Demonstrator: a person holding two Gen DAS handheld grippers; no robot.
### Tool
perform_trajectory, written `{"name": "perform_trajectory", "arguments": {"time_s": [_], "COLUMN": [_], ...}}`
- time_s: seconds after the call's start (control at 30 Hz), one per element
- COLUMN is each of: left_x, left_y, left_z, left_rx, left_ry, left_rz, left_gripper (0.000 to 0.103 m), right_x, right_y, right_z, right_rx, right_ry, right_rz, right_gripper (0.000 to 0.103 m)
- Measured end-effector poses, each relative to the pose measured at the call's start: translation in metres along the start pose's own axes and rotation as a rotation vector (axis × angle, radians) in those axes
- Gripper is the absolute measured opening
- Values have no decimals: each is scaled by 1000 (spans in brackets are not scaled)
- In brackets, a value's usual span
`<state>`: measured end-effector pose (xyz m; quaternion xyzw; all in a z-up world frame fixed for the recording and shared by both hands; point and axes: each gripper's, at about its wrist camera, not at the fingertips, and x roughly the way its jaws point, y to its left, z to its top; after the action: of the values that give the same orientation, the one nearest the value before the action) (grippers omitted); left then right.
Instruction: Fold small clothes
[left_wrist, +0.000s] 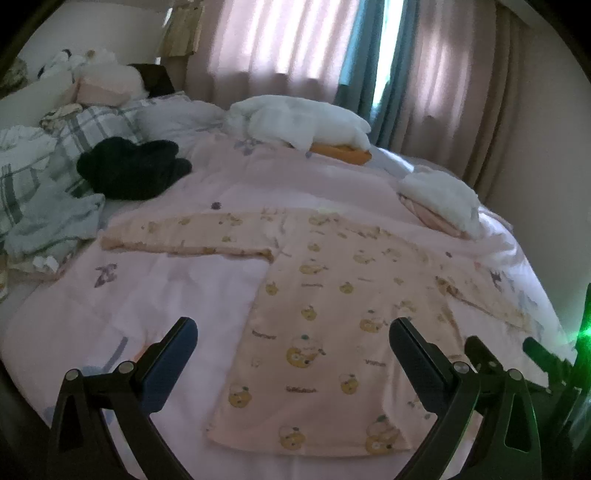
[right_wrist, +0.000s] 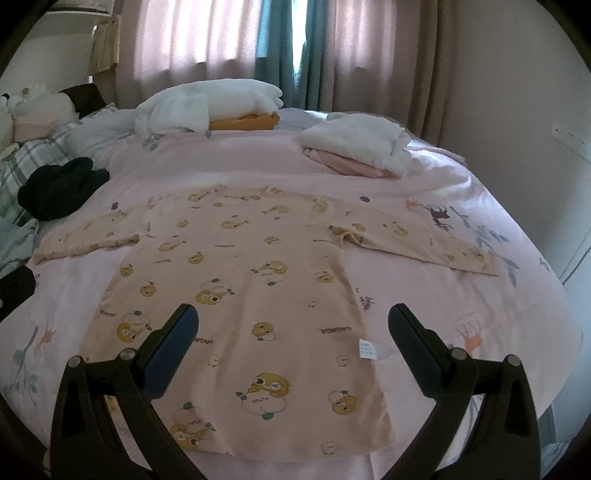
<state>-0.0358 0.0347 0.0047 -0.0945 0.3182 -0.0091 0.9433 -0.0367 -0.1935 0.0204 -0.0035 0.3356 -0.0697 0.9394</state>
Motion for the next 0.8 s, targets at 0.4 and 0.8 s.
{"name": "perform_trajectory", "arguments": {"time_s": [0.4,0.8], "left_x": [4,6], "left_y": [-9,-14], "left_z": [-1,-4], "left_rx": [35,56], "left_ry": [10,16], "left_rz": [2,2], "left_gripper": [103,103], "right_x": [0,2], "right_y": [-1,-10], "right_z": [0,1], "right_rx": [6,37], "right_ry": [3,4], "right_rz": [2,7], "right_gripper": [103,103]}}
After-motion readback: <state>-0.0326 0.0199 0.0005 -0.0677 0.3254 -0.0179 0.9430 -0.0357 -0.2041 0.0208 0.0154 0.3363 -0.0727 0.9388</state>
